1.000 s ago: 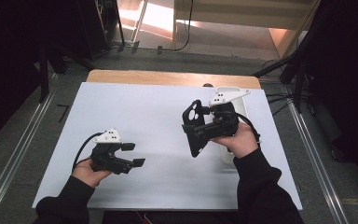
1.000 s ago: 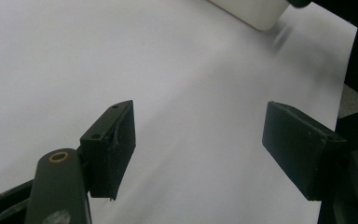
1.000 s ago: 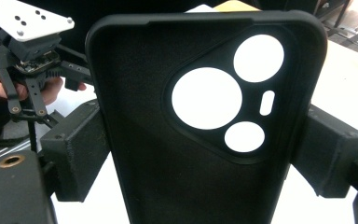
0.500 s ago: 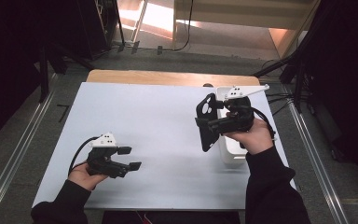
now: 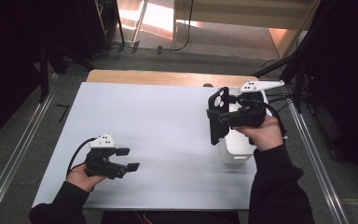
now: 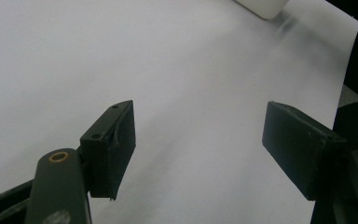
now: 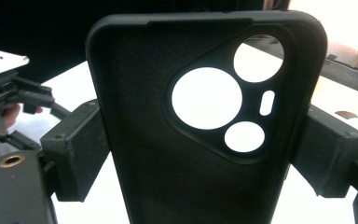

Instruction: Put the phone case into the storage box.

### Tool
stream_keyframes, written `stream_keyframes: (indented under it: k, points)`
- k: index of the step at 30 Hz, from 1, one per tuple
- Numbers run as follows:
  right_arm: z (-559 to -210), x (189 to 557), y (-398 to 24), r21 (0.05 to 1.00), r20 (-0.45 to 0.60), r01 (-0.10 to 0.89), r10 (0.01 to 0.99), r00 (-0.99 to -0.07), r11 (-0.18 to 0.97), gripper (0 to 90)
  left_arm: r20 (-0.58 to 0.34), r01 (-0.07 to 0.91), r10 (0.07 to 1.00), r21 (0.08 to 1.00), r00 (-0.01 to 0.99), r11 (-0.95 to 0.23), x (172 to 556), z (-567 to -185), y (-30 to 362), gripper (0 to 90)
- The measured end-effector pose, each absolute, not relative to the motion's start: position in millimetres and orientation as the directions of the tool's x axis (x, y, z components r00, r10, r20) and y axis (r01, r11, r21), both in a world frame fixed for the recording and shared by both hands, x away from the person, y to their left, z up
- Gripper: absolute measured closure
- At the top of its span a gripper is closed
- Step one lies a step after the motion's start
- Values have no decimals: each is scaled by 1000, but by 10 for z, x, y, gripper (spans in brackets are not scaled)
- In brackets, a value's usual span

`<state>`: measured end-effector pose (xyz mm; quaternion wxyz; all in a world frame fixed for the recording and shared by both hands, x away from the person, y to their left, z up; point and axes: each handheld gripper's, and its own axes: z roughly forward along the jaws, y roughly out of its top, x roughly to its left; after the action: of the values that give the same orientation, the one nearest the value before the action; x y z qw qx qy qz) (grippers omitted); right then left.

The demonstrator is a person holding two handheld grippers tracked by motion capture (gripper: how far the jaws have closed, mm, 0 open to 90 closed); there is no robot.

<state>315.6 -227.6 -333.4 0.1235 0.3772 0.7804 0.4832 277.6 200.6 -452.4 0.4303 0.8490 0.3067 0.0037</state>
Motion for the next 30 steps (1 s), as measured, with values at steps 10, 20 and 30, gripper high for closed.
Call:
stream_keyframes:
  k: [10,20,30]
  points:
    - [-3342,3231,-2390,856,175,480,767,-617,190,120,-262,528,535,729,803,-435,2761,-4531,2044,252]
    - [-3357,3365,-2485,860,165,491,834,-526,139,121,-251,525,545,734,800,-432,2757,-4537,2066,252]
    - [-3375,3573,-2563,857,173,508,880,-443,88,121,-252,528,548,731,798,-433,2764,-4545,2072,252]
